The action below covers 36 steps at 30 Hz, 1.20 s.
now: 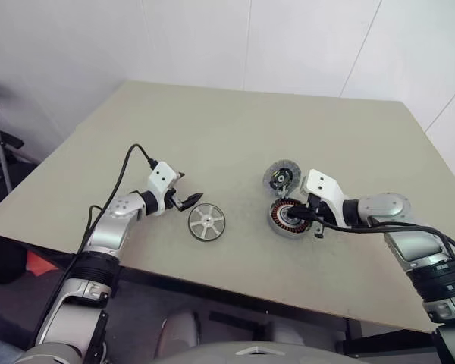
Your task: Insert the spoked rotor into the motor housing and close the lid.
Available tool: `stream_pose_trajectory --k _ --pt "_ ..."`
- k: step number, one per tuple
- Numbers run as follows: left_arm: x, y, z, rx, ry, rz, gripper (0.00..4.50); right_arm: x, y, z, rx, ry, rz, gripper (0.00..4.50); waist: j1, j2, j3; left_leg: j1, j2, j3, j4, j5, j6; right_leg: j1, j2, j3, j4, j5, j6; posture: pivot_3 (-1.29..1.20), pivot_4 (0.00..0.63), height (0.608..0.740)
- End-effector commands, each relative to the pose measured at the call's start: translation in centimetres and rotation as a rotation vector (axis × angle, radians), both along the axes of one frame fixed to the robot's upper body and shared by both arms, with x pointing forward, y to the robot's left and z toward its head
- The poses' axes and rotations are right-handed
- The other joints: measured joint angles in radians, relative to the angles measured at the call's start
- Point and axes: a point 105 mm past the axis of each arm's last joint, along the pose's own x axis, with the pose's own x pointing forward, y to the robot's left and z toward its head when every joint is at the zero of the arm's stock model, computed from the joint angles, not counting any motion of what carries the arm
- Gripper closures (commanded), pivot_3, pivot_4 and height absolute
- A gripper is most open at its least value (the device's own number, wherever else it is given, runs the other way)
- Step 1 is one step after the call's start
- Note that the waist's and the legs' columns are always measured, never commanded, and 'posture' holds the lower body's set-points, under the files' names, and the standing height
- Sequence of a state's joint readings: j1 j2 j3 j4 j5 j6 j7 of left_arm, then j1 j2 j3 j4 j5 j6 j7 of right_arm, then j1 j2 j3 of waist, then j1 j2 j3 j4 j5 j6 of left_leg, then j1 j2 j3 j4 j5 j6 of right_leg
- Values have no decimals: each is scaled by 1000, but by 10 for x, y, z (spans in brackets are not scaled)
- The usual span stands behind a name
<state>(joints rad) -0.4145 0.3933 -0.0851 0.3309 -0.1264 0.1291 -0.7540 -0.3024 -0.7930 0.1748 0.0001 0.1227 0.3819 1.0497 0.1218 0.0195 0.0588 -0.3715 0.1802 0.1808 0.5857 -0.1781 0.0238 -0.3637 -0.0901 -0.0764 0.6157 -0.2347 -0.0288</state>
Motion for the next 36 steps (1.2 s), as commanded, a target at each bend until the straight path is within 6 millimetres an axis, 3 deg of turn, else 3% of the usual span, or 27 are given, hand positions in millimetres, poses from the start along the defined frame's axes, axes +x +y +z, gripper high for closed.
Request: stream_pose_trajectory --k 1,8,15,23,29,36 --pt "5 1 14 7 -56 0 0 2 3 12 26 -22 3 4470 0 0 0 1 0 0 0 0 0 1 0 0 0 -1 2 0 0 740" --pt "3 -2 18 -54 -28 -2 0 12 10 80 117 -203 32 4470 0 0 0 -1 0 0 0 0 0 -1 0 1 0 0 -1 0 0 740" --pt "-24 3 -5 -145 220 -10 0 28 7 116 161 -335 -48 4470 -1 0 0 -3 -1 1 -4 1 -1 -4 0 1 0 0 -2 0 0 740" --pt "-65 12 -7 -195 477 -37 0 31 10 105 148 -319 -69 4470 3 1 0 -4 -1 1 -5 1 -2 -6 0 0 0 -1 -3 0 0 740" --pt "-63 12 -1 -261 498 -3 0 31 11 105 145 -321 -64 4470 -1 1 0 1 -1 1 -5 2 -3 -2 0 1 0 -2 -2 0 0 740" --pt "-78 10 8 -392 646 -45 0 29 11 103 133 -314 -51 4470 -1 1 0 0 -1 1 -6 2 -3 -3 0 1 0 -1 -2 0 0 740"
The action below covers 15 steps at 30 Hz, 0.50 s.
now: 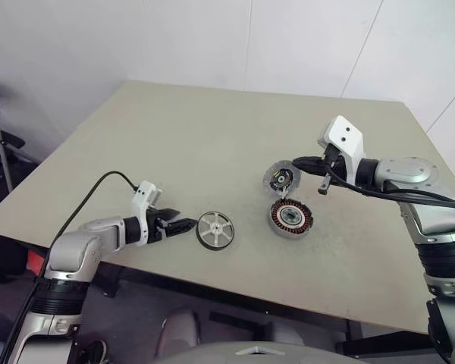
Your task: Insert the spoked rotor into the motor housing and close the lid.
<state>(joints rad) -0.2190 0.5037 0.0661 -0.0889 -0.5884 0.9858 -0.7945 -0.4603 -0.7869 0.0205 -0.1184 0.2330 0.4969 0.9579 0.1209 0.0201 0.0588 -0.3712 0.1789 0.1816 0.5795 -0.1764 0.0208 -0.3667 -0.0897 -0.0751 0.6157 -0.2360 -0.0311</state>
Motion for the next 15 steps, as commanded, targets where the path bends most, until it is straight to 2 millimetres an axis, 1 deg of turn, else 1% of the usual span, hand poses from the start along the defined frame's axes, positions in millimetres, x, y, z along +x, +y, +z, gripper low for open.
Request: stream_pose_trajectory --k 1,2,5,7,10,13,15 --pt "-8 -4 17 -84 34 -40 0 -1 3 8 -19 -36 21 4470 0 0 0 0 0 0 0 0 0 0 0 0 0 0 0 0 0 740" --pt "-11 -7 19 -100 51 -54 0 -2 3 8 -20 -35 22 4470 0 0 0 0 0 0 0 0 0 0 0 0 0 0 0 0 0 740" --pt "-15 -16 15 -125 113 -67 0 -1 4 8 -19 -33 27 4470 1 0 0 0 0 0 0 0 0 0 0 0 0 0 0 0 0 740" --pt "-17 -22 10 -125 149 -69 0 -1 4 8 -21 -34 28 4470 0 0 0 0 0 0 0 0 0 0 0 0 0 0 0 0 0 740" --pt "-21 -39 1 -151 238 -78 0 0 5 8 -21 -40 28 4470 1 0 0 0 0 0 0 0 -1 0 0 0 0 0 0 0 0 740" --pt "-21 -44 -3 -162 276 -65 0 0 5 9 -20 -42 27 4470 3 0 0 1 -1 0 0 0 -1 2 0 0 0 0 0 0 0 740" --pt "-18 -47 -5 -194 303 -35 0 0 4 7 -23 -38 26 4470 3 0 0 1 -1 0 0 0 -1 2 0 0 -1 0 0 0 0 740"
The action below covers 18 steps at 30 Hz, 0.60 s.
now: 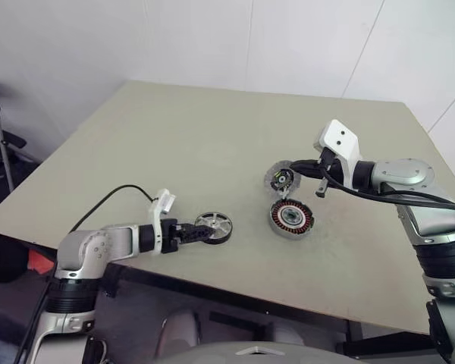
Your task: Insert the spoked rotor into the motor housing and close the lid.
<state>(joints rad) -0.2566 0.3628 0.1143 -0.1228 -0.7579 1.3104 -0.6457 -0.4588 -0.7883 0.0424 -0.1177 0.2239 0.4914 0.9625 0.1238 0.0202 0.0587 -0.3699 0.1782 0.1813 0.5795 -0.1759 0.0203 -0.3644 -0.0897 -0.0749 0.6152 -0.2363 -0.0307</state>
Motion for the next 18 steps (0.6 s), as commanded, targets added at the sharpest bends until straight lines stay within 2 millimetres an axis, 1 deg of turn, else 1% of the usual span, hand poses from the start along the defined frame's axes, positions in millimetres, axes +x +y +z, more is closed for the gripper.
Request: stream_pose_trajectory --k 1,4,7,12,18 --pt "-1 -10 -4 -48 63 12 0 1 1 12 -8 -50 10 4470 1 0 0 0 -1 0 0 0 0 0 0 0 0 0 0 0 0 740" --pt "-4 -14 -6 -65 82 24 0 2 -1 12 -9 -48 3 4470 3 0 0 1 -1 -1 0 0 0 2 0 0 -2 -1 1 0 0 740" --pt "-4 -15 -6 -79 89 43 552 3 -2 11 -12 -47 -5 4500 2 0 0 1 -1 -1 0 0 1 4 0 0 -6 -1 2 0 0 740" --pt "-2 -16 -8 -63 97 62 2108 4 -2 10 -15 -48 -5 4500 0 0 0 0 -2 -1 0 -1 2 4 0 1 -8 -1 1 0 0 740" --pt "-1 -14 -5 -56 82 60 2108 6 -3 9 -23 -47 -8 4500 1 0 0 0 -2 -1 -2 -1 3 4 0 0 -7 0 1 0 0 740"
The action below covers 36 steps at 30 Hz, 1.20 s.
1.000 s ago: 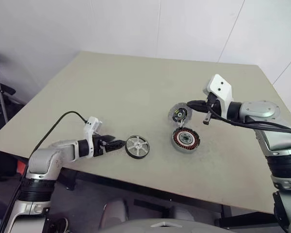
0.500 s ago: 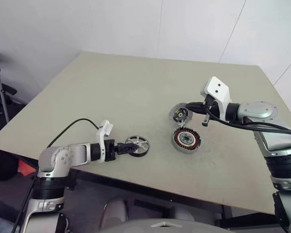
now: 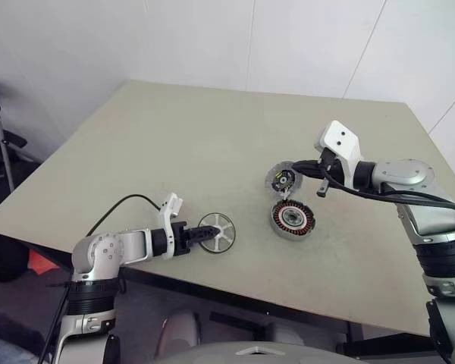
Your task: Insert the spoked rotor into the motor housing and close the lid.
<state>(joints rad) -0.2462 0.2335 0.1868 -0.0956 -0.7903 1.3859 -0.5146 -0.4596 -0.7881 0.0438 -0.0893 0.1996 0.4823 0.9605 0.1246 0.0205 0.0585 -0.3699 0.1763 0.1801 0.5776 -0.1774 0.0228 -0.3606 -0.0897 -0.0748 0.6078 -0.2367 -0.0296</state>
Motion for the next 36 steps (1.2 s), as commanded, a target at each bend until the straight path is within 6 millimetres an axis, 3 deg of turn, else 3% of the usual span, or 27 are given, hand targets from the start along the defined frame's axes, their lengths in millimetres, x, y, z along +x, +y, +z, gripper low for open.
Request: stream_pose_trajectory --k 1,6,13,18,21,26,30,36 --pt "2 1 6 5 -32 -7 2278 3 2 13 -7 -53 15 4500 0 0 0 0 0 0 0 0 0 0 0 0 0 0 0 0 0 740" --pt "20 9 16 -4 -76 37 3342 6 -4 11 -28 -57 -9 4500 -1 0 0 0 0 0 0 0 0 0 0 0 0 0 0 0 0 740" --pt "32 10 24 -6 -114 48 3340 7 -14 9 -55 -58 -41 4500 -4 0 0 0 0 0 0 0 0 -1 0 0 0 0 0 0 0 740" --pt "65 -13 75 -296 -125 87 3340 18 -58 -1 -218 -50 -194 4500 9 -1 1 -3 -1 0 2 0 0 0 0 0 0 0 0 0 0 740" --pt "73 -36 87 -393 -58 53 3340 23 -78 -1 -277 -57 -270 4500 5 -1 1 -3 -4 -1 3 0 2 1 -1 2 0 0 0 0 0 740" --pt "56 -70 79 -391 65 -95 3340 26 -101 0 -354 -83 -364 4500 -6 -2 1 -7 -5 0 3 -1 8 -5 -1 5 1 1 1 0 0 740" --pt "48 -65 67 -353 129 -127 3340 24 -118 -2 -388 -84 -434 4500 -4 -2 1 -16 -4 -1 4 0 9 -16 0 4 7 0 -2 0 0 740" --pt "46 -69 66 -370 166 -161 3340 23 -136 -7 -428 -81 -508 4500 1 -1 1 -15 -5 -1 7 -1 9 -13 -1 3 7 -1 -2 0 0 740"
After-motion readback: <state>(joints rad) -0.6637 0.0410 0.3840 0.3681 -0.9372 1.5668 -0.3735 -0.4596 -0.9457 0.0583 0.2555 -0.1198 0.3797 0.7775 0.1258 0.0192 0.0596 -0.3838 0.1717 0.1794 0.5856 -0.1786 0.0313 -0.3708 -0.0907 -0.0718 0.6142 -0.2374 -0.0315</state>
